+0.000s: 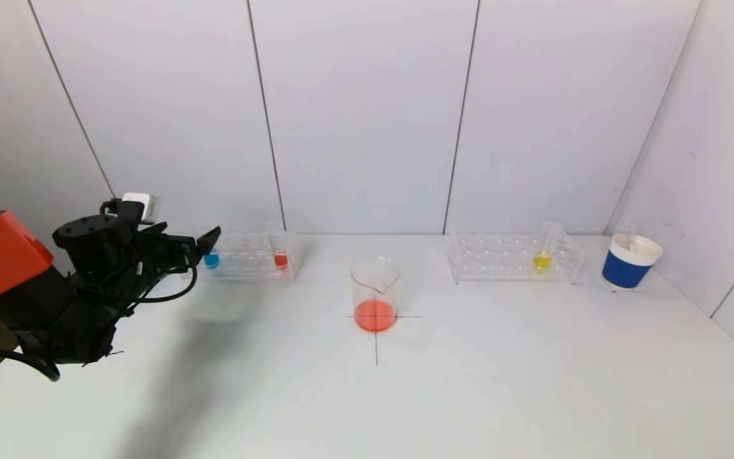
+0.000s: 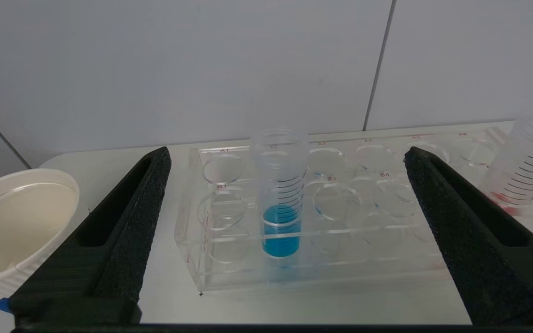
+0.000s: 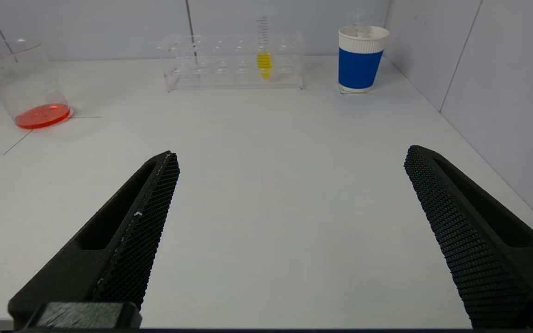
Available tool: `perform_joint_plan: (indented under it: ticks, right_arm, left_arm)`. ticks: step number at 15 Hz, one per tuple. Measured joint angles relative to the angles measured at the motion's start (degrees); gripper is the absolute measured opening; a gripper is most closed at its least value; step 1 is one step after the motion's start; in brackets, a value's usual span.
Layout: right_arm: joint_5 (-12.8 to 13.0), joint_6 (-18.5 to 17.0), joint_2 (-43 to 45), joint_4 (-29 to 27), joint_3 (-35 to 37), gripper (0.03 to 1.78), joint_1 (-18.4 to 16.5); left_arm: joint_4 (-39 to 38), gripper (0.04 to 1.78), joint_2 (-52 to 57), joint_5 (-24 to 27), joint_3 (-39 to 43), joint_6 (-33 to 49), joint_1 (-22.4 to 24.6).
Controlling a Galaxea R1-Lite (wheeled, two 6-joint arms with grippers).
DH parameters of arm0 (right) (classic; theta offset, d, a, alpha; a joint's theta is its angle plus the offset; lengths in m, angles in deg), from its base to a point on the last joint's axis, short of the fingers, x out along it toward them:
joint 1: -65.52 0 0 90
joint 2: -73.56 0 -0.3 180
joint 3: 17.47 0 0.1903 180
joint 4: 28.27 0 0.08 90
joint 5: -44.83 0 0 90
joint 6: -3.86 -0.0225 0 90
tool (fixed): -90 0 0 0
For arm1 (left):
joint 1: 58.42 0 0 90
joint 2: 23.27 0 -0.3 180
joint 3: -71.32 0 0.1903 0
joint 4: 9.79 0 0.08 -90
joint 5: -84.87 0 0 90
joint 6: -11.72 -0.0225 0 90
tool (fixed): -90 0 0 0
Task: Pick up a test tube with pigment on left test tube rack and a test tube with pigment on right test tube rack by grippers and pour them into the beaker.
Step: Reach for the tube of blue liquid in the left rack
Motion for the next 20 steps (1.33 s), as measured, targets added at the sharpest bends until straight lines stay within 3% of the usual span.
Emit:
perform_joint_plan:
  ticks: [14, 20]
  right_arm:
    - [0.00, 0.00, 0.00, -0.02, 0.00, 1.77, -0.02]
    - [0.00, 0.00, 0.00, -0.02, 0.00, 1.77, 0.00]
  left_arm:
    - [-0.57, 1.76, -2.97, -0.40, -1.32, -0.02, -0.09]
    - [-4.47, 1.76, -4.66, -1.40, -1.02, -1.60, -0.09]
